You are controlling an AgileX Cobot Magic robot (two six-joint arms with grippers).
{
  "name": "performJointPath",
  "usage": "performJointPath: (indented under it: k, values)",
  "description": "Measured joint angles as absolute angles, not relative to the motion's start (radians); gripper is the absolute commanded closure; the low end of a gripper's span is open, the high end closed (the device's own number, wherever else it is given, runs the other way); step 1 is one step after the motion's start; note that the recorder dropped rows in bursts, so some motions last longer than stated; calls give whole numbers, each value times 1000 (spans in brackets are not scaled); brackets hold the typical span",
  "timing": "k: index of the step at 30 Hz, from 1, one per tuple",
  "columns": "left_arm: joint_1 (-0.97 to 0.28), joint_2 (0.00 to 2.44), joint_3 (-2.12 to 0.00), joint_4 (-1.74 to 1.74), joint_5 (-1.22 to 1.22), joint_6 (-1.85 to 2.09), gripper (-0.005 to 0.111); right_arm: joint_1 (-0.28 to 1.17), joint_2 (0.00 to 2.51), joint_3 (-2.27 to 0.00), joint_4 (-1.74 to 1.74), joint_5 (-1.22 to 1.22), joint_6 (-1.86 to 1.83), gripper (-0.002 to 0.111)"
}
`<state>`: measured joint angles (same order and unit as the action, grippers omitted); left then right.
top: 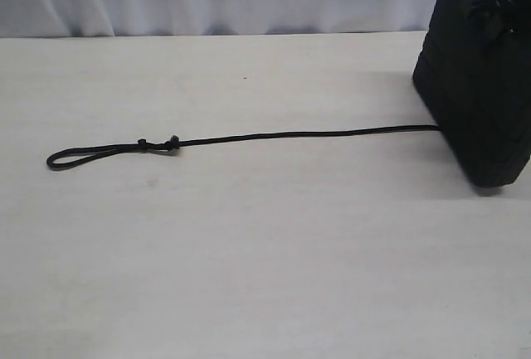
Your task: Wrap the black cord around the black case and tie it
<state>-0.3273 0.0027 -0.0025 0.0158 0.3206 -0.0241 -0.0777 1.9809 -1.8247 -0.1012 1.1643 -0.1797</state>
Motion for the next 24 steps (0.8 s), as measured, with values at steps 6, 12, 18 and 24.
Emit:
performJointPath:
  k: [6,12,18,24]
  values:
    - [-327,3,-2,16,321,-24,107,-78,1969,-1792,-84,1166,-190,79]
    - [-327,3,-2,16,321,-24,107,-78,1964,-1790,-75,1170,-190,92]
    - [-327,3,-2,16,321,-24,107,-78,1955,-1786,-72,1170,-187,76]
    - [-327,3,-2,16,321,-24,107,-78,1950,-1781,-78,1178,-179,99]
